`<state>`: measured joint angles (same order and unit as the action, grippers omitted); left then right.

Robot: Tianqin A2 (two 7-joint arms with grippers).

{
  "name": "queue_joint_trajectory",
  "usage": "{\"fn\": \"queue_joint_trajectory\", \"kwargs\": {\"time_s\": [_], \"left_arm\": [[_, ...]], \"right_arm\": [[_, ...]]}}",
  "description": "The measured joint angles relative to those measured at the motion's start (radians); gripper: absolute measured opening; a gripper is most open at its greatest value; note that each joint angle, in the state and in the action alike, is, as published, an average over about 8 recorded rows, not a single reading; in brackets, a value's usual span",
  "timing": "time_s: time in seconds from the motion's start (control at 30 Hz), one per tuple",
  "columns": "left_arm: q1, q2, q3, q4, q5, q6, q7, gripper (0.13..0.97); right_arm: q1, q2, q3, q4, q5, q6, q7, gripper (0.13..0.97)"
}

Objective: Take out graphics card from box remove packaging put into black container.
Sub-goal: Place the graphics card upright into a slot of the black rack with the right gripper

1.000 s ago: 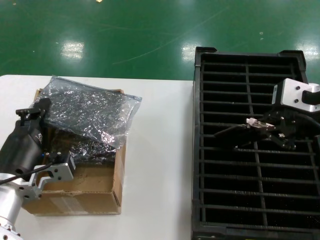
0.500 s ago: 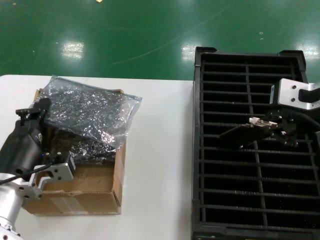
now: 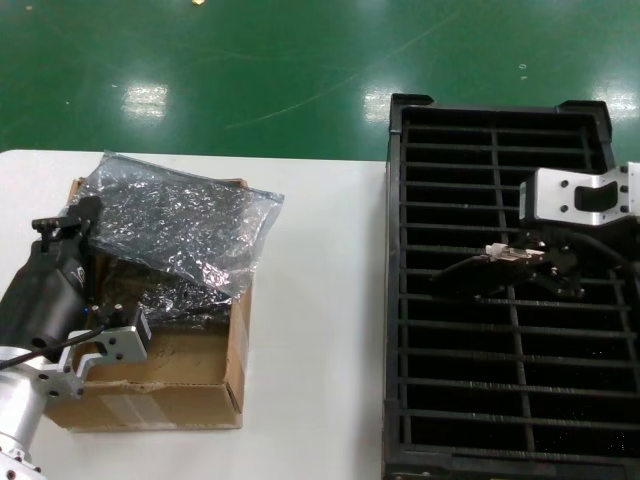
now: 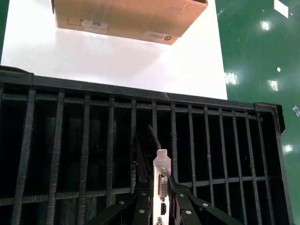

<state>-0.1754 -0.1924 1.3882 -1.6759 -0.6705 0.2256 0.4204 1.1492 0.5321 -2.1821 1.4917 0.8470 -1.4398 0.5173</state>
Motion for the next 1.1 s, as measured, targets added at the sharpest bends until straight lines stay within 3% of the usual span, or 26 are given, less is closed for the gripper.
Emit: {"fn": "queue_joint_trajectory", "kwargs": {"time_s": [0.63, 0.93, 1.1], "left_arm": [[0.0, 0.0, 0.0, 0.0, 0.0, 0.0, 0.001, 0.139], [0.0, 0.0, 0.0, 0.0, -0.001, 0.0, 0.001, 0.139], [0.0, 0.0, 0.0, 0.0, -0.001, 0.0, 0.001, 0.139]], "right_arm": [[0.034, -0.077, -0.034, -0.07, -0.024, 0.014, -0.034, 0.222], [0.016, -0.066, -0.007, -0.051, -0.006, 0.046, -0.045, 0.322], [-0.038, -0.019, 0.056, 0.016, 0.039, 0.097, -0.045, 0.426]]}}
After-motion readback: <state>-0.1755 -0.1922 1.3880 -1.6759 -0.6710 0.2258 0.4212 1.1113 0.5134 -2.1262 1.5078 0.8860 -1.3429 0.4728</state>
